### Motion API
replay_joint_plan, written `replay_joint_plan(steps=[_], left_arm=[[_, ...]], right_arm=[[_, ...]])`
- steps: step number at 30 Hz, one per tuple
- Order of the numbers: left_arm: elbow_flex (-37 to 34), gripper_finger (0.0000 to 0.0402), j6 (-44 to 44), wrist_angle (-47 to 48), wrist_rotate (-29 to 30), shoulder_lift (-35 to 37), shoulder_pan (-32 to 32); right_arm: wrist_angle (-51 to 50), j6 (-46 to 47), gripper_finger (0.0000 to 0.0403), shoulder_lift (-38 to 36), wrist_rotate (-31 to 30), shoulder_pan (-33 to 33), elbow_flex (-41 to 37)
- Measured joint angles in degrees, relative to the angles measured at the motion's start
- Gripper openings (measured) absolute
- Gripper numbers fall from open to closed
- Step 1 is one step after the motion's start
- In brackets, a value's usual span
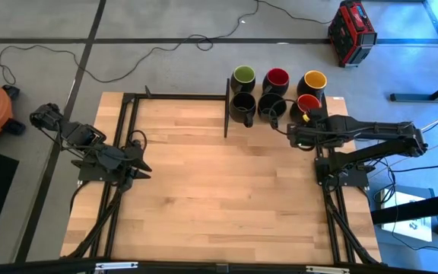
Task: Place coffee mugs
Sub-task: Put the orange mug on the shelf, then return to Home Position
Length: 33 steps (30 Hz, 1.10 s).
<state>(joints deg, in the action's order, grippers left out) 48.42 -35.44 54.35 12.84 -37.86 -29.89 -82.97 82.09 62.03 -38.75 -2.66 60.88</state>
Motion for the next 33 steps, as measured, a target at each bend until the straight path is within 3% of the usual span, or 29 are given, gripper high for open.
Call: replay_joint_plan(steps=[7, 16, 21, 27, 33], left_arm=[[0.0, 0.0114, 0.0, 0.0, -0.31, 0.0, 0.0], [0.0, 0.0114, 0.04, 0.01, 1.27, 0.01, -0.01], [0.0, 0.0114, 3.8, -1.93, 0.55, -0.01, -0.02], [-0.06, 0.0108, 12.67, -13.06, -5.47, 0.01, -0.02], [-2.64, 0.0065, 16.45, -24.6, -6.85, 0.56, 1.21]], right_arm=[[-4.73, -2.4, 0.0245, -0.03, 1.26, 0.04, 6.71], [-1.15, -10.43, 0.0245, -0.05, 9.96, 4.62, 16.78], [12.13, -16.04, 0.0245, -0.03, 7.07, 11.88, 17.06], [32.9, -30.97, 0.0238, 1.89, 6.04, 18.37, 12.66], [55.22, -44.74, 0.0159, 1.56, 9.07, 21.54, 4.35]])
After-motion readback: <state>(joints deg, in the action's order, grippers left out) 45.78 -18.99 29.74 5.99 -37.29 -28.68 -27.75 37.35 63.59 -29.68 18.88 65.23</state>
